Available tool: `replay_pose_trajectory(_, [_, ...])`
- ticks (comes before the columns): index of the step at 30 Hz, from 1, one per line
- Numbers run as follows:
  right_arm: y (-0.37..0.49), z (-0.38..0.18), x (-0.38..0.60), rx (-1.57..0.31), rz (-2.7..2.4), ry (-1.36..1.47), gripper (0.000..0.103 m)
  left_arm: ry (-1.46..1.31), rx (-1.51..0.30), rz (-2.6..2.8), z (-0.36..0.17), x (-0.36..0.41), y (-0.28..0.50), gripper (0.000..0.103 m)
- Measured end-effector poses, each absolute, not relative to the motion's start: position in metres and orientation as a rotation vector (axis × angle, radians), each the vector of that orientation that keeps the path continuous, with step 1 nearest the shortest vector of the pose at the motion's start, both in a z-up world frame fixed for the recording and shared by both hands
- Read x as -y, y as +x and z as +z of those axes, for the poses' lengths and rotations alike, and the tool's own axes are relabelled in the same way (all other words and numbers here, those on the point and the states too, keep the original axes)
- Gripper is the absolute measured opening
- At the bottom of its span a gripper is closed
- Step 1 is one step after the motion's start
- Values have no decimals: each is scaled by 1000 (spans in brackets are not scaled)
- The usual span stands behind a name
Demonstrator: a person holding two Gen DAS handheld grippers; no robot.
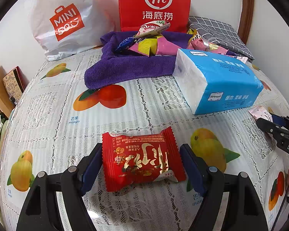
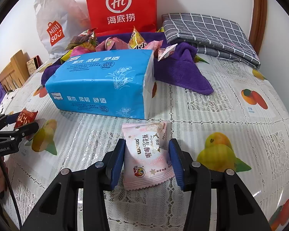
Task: Organize snacks
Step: 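Grasp the red gold-print packet with the left gripper and lift, then carry both held packets over the purple towel with both grippers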
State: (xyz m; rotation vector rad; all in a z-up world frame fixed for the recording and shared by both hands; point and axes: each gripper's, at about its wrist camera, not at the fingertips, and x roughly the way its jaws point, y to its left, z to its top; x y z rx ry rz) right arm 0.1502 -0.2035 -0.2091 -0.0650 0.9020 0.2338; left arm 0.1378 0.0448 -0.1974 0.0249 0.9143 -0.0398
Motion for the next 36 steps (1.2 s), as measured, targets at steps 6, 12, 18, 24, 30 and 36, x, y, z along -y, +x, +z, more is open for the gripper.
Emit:
replay_pose_trajectory(6, [151, -209, 206, -900, 230, -48, 42, 15, -903, -22, -196, -47, 136, 64])
replay_pose_trajectory(12, [152, -208, 215, -897, 237, 6, 37, -10, -885, 24, -192, -48, 128, 45])
replay_pose_trajectory(18, [152, -208, 218, -892, 240, 30, 34, -78, -937, 4, -187, -49, 118, 43])
replay_pose_trajectory(24, [144, -205, 216, -892, 262, 37, 34, -106, -921, 4, -173, -48, 100, 43])
replay_pose_trajectory(30, [125, -180, 213, -851, 284, 55, 34, -104, -887, -27, -145, -39, 82, 43])
replay_pose_trajectory(36, [113, -135, 207, -792, 282, 70, 34, -93, -860, -85, -118, -27, 83, 43])
